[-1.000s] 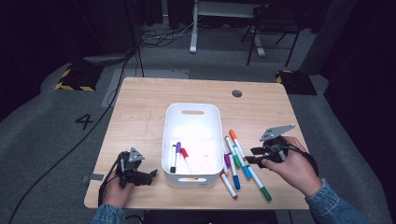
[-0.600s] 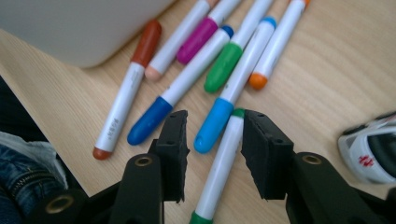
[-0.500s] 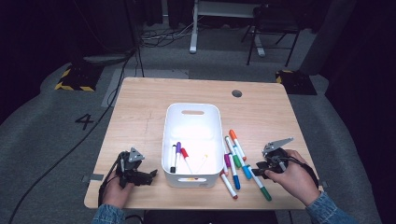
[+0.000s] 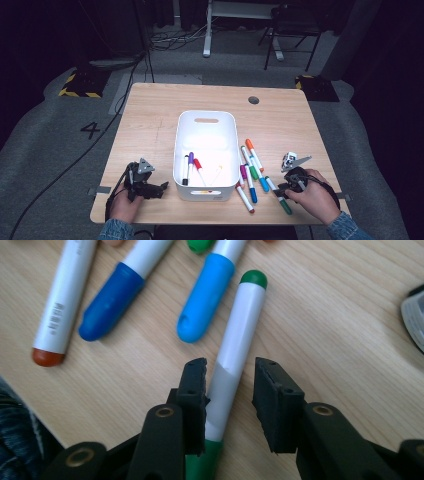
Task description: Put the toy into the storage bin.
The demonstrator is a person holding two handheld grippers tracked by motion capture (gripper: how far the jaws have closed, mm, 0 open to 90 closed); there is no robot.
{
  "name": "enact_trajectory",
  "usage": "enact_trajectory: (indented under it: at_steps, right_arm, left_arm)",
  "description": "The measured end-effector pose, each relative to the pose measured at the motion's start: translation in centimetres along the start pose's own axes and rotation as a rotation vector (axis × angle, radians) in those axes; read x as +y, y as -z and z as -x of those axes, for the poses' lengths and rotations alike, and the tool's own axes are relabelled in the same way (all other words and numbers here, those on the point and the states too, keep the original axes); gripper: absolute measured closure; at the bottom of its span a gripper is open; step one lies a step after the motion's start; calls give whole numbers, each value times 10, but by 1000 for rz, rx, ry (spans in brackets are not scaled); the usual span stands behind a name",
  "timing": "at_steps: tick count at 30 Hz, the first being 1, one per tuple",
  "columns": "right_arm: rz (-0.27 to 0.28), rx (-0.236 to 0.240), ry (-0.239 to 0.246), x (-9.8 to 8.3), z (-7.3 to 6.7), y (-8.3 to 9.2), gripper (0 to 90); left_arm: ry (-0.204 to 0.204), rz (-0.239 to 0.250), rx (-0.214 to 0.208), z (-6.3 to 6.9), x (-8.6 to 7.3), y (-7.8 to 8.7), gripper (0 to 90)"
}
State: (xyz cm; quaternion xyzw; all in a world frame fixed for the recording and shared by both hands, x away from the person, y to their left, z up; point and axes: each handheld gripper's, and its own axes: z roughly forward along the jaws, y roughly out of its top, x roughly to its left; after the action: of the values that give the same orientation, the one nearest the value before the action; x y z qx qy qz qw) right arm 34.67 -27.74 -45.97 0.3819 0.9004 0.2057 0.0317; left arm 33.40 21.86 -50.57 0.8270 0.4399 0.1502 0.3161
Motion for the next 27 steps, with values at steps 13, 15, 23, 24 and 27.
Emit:
enact_trajectory:
  at_steps: [13,15,23,24,27]
  right_arm:
    - [-11,-107,-48,-7,14,-2,768]
    - [-11,-105,-53,-7,14,-2,769]
    - [14,-92,-46,-1,12,7,769]
    - [17,-93,-42,0,11,9,769]
    - [37,-85,-34,3,10,15,769]
  left_arm:
    - [0,0,0,0,0,0,0]
    - [-1,0,0,0,0,0,0]
    - [-1,0,0,0,0,0,0]
    - [0,0,0,0,0,0,0]
    - [-1,0,0,0,0,0,0]
